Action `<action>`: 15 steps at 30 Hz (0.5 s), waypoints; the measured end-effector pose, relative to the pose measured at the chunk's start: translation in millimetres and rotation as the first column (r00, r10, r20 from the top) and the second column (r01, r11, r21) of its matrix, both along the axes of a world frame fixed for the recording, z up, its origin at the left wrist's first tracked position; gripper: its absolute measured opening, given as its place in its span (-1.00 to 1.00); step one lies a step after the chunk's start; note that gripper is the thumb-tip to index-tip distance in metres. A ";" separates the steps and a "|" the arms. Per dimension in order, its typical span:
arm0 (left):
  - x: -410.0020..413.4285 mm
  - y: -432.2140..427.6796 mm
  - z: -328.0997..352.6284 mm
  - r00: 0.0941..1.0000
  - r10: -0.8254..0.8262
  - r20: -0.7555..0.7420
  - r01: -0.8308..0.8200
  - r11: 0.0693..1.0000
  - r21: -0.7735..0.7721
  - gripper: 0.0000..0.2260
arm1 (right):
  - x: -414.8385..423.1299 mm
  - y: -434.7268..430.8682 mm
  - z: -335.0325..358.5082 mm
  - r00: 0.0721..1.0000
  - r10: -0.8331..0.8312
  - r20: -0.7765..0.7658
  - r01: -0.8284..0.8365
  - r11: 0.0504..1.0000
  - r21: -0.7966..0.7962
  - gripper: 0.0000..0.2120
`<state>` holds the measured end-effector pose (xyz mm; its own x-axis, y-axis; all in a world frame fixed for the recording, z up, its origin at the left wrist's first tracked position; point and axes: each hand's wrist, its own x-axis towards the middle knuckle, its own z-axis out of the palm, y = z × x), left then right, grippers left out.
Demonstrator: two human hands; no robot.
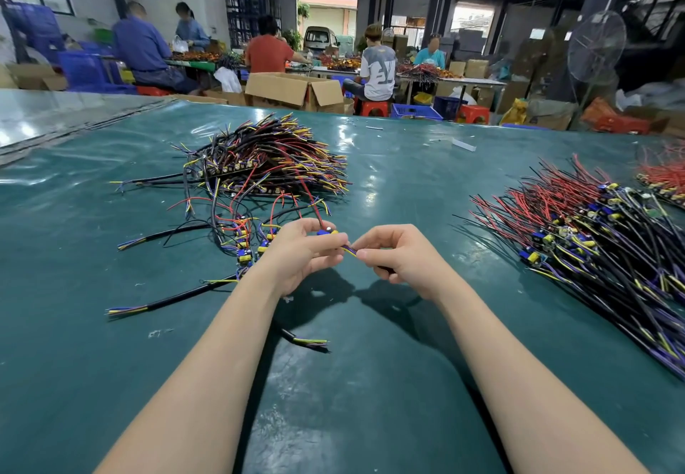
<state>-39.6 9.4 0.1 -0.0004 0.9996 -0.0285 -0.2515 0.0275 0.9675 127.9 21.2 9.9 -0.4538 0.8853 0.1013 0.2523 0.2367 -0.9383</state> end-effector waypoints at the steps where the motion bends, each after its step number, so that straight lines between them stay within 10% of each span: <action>1: 1.1 0.5 -0.3 0.999 0.011 -0.030 -0.011 1.000 0.015 -0.82 | 0.6 0.6 -0.1 1.000 -0.006 0.013 0.006 1.000 0.002 -0.83; 6: 3.0 0.0 -3.1 0.952 0.025 -0.304 0.022 0.988 0.151 -0.81 | 3.5 2.2 0.3 0.995 0.036 0.096 -0.032 0.998 -0.049 -0.78; 15: 3.6 -1.7 -2.1 0.944 -0.059 -0.325 0.093 0.992 0.091 -0.82 | -0.1 2.2 -1.6 0.995 0.001 0.096 0.009 0.994 -0.105 -0.83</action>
<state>-36.0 7.7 -2.0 0.0833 0.9945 0.0640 0.0713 -0.0700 0.9950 127.8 23.4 8.3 -0.4533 0.8906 -0.0360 0.3430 0.1371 -0.9293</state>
